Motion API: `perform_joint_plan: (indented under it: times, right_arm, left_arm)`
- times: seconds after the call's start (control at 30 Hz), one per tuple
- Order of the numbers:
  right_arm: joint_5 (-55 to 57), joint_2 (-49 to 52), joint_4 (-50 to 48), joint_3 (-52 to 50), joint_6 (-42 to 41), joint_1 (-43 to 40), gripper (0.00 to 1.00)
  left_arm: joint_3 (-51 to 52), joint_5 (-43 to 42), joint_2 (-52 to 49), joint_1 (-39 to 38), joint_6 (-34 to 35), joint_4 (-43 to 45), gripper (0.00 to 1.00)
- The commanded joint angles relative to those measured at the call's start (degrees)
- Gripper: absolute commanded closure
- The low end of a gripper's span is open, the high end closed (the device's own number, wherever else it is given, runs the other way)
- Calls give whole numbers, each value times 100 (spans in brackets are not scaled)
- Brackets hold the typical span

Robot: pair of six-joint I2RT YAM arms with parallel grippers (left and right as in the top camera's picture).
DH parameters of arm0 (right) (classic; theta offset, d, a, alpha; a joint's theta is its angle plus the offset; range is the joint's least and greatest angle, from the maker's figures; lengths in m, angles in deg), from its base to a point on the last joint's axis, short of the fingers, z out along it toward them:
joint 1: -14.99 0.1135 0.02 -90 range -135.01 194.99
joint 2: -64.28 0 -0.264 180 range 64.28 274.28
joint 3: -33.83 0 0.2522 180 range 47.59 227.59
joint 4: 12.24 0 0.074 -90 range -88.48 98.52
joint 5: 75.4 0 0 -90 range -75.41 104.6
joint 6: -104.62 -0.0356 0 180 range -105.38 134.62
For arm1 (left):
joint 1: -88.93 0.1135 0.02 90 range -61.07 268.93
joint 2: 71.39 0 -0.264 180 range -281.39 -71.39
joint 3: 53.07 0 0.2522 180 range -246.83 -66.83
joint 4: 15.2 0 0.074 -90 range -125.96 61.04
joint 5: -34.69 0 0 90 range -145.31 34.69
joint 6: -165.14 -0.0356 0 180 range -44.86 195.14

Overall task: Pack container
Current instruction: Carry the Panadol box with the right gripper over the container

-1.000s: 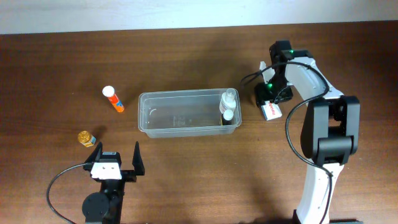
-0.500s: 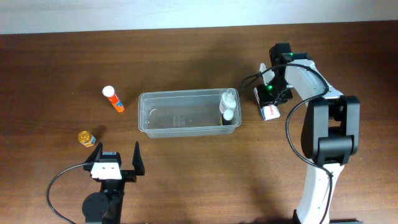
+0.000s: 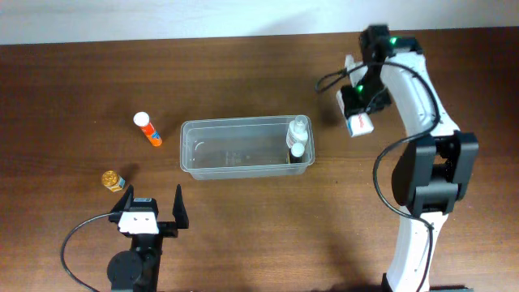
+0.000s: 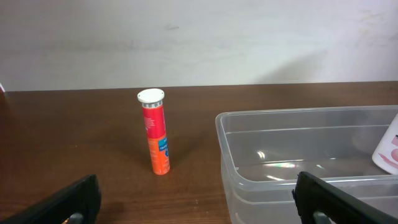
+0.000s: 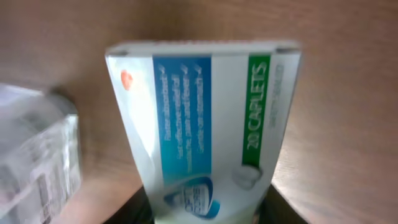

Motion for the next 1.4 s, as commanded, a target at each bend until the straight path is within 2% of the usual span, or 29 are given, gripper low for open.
perform_joint_plan:
  times: [0.0, 0.2, 0.3, 0.67, 0.93, 1.1, 1.37]
  right_arm:
    - [164, -33, 457, 973, 210, 13, 64]
    - [157, -33, 1224, 2197, 535, 295, 64]
    - [101, -33, 1598, 2776, 927, 804, 64]
    - [22, -31, 1735, 2942, 1685, 2601, 65]
    - [-737, -9, 1812, 2660, 2490, 3178, 65]
    - [-1141, -9, 1687, 2041, 2876, 3156, 65]
    - [-1176, -9, 979, 911, 3016, 3158, 65]
  left_arm:
    - [44, -83, 37, 20, -87, 2, 0]
    - [44, -83, 37, 20, -87, 2, 1]
    - [44, -83, 37, 20, -87, 2, 1]
    - [44, -83, 37, 20, -87, 2, 1]
    - [44, -83, 37, 20, -87, 2, 1]
    - [44, -83, 37, 20, -87, 2, 1]
    - [44, -83, 37, 20, -85, 2, 0]
